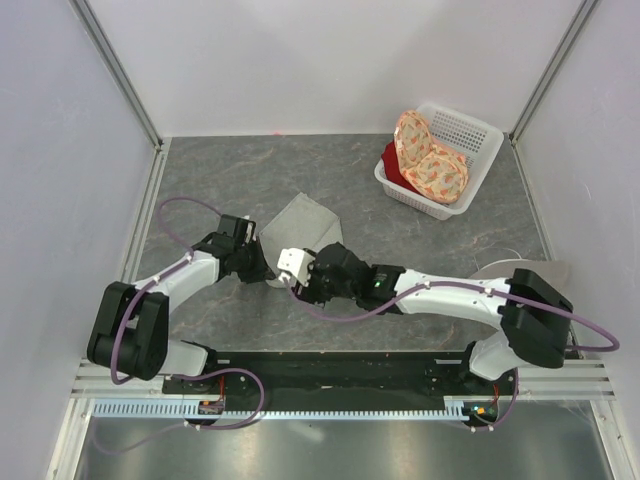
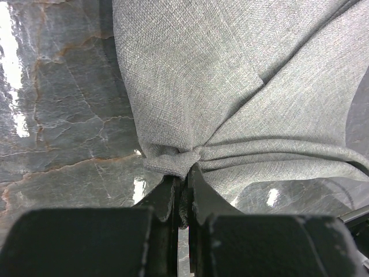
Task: Fold the napkin, place the utensils inside, and roll it up
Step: Roll the napkin with the utensil
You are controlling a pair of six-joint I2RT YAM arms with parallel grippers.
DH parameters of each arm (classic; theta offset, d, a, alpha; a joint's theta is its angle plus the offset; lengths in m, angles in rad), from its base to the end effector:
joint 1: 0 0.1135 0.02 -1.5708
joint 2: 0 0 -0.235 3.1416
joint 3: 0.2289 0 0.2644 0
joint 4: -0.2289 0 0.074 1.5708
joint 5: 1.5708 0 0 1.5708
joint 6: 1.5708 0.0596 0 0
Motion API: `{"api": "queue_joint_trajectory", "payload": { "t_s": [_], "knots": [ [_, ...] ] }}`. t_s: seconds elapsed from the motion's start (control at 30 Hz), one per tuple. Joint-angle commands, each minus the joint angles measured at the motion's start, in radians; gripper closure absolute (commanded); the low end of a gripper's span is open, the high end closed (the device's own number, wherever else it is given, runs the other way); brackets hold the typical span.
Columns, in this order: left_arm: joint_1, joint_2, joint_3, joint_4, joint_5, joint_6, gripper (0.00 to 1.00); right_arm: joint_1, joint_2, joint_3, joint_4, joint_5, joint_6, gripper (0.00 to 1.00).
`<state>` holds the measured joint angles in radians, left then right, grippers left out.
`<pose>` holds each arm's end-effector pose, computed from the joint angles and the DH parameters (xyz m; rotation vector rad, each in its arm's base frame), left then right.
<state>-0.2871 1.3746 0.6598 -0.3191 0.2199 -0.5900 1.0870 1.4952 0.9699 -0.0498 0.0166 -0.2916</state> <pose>0.2606 -0.0905 0.1069 -0.3248 2.6695 -0.5826 0.1717 0.3246 0.1979 -1.3783 1.6879 0.4420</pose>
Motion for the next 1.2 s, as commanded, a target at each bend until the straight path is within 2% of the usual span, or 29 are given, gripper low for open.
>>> {"api": "queue_joint_trajectory", "payload": {
  "t_s": [0.0,0.27,0.5,0.8,1.17],
  "knots": [
    [0.003,0.018,0.043,-0.037,0.024,0.047,0.98,0.046,0.077,-0.046,0.146,0.124,-0.112,0.35],
    [0.003,0.029,0.047,-0.041,0.033,0.047,0.98,0.059,0.229,-0.023,0.22,0.108,-0.179,0.36],
    [0.003,0.034,0.047,-0.041,0.035,0.052,0.98,0.057,0.332,-0.01,0.28,0.161,-0.248,0.36],
    [0.003,0.035,0.047,-0.04,0.036,0.053,0.98,0.053,0.364,-0.019,0.352,0.203,-0.34,0.35],
    [0.003,0.035,0.049,-0.032,0.05,0.062,0.98,-0.015,0.419,0.036,0.286,0.102,-0.343,0.36]
  ]
}}
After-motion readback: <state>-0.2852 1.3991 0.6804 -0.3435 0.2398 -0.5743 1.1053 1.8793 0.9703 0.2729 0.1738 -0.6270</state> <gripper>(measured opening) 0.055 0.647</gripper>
